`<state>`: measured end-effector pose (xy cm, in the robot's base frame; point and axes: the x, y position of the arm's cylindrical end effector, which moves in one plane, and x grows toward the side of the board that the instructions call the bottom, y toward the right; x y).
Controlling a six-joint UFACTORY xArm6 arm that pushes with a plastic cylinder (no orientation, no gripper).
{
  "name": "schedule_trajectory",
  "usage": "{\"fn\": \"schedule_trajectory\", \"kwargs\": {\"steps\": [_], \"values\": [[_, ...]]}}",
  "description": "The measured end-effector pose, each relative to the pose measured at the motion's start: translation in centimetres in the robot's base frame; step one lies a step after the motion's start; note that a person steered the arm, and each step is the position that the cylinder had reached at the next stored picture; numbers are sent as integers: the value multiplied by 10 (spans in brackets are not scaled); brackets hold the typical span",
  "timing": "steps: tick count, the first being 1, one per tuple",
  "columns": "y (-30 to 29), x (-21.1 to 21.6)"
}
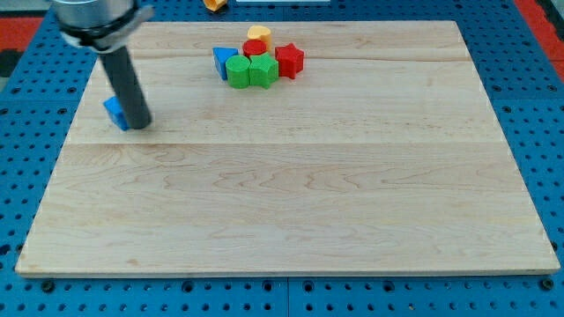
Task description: Put the green star below the green circle
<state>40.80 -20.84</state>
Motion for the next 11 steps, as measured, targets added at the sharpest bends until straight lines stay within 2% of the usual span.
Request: {"fn": "schedule_trajectory", "kwargs": {"steps": [1, 3, 4, 5, 6, 7, 8, 10, 11], "values": [[5, -3], [200, -8], [295, -49], [302, -113], [265, -160], [226, -168], [205, -115], [156, -71], [137, -63]]}}
